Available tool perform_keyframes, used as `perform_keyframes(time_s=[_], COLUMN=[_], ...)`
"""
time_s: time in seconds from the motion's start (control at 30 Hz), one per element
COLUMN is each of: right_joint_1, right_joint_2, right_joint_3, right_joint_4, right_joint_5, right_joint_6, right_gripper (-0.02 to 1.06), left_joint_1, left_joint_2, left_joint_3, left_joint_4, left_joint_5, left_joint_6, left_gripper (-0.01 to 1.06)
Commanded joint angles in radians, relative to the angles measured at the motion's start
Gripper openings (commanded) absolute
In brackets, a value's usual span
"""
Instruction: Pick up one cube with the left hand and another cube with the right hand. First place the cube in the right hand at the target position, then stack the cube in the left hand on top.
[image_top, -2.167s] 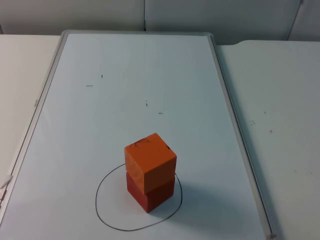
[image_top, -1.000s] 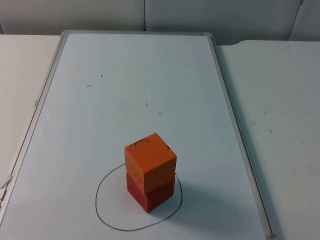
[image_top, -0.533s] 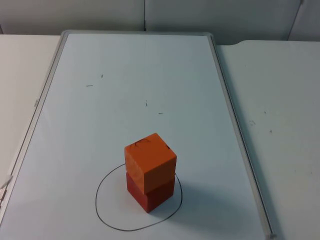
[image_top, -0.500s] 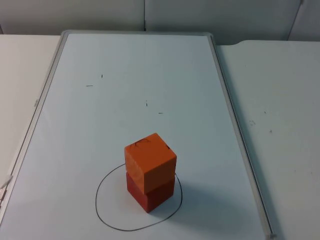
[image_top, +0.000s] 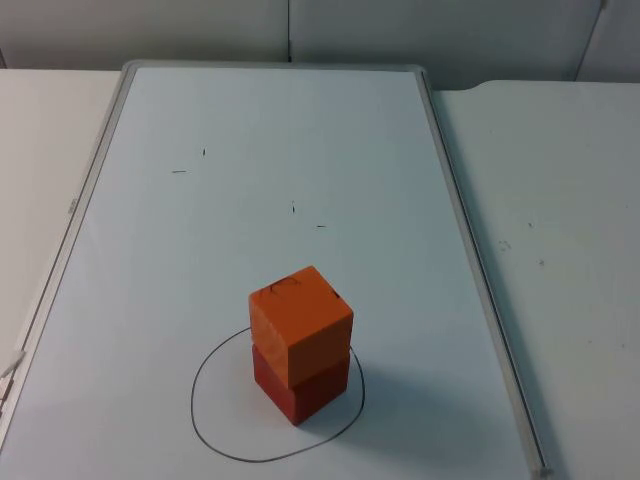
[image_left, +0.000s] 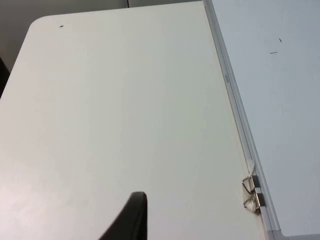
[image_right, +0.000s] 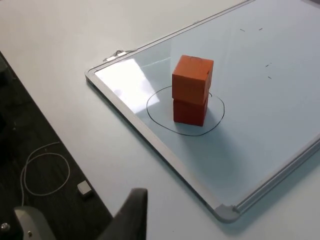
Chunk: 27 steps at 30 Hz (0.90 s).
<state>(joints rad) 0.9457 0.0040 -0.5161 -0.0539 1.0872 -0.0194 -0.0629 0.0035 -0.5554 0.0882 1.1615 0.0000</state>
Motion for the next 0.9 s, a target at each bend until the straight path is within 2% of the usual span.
perform_keyframes(time_s=[0.0,0.07,0.33,0.47,0.6,0.63,0.8,0.83,0.87], right_joint_1=[0.005,0.005,0.005,-0.057,-0.279,-0.279,-0.581,-0.581,-0.624], right_joint_2=[-0.004,-0.004,-0.004,-0.004,-0.004,-0.004,-0.004,-0.004,-0.004], right_joint_3=[0.007,0.007,0.007,0.007,0.007,0.007,0.007,0.007,0.007], right_joint_4=[0.008,0.004,0.004,0.003,0.003,0.003,0.003,0.003,0.003], right_joint_5=[-0.009,-0.009,-0.009,-0.009,-0.009,-0.009,-0.009,-0.009,-0.009], right_joint_6=[0.008,0.038,0.038,0.039,0.039,0.039,0.039,0.039,0.039], right_gripper=[1.05,1.05,1.05,1.05,1.05,1.05,1.05,1.05,1.05], left_joint_1=[0.003,0.003,0.003,0.003,0.003,0.003,0.003,0.003,0.003], left_joint_2=[-0.003,-0.003,-0.003,-0.003,-0.003,-0.003,-0.003,-0.003,-0.003], left_joint_3=[0.003,0.003,0.003,0.003,0.003,0.003,0.003,0.003,0.003], left_joint_4=[-0.006,-0.006,-0.004,-0.004,-0.004,-0.004,-0.004,-0.004,-0.004], left_joint_5=[-0.012,-0.012,-0.011,-0.011,-0.011,-0.011,-0.011,-0.011,-0.011], left_joint_6=[0.000,0.000,0.000,0.000,0.000,0.000,0.000,0.000,0.000], left_gripper=[1.05,1.05,1.05,1.05,1.05,1.05,1.05,1.05,1.05])
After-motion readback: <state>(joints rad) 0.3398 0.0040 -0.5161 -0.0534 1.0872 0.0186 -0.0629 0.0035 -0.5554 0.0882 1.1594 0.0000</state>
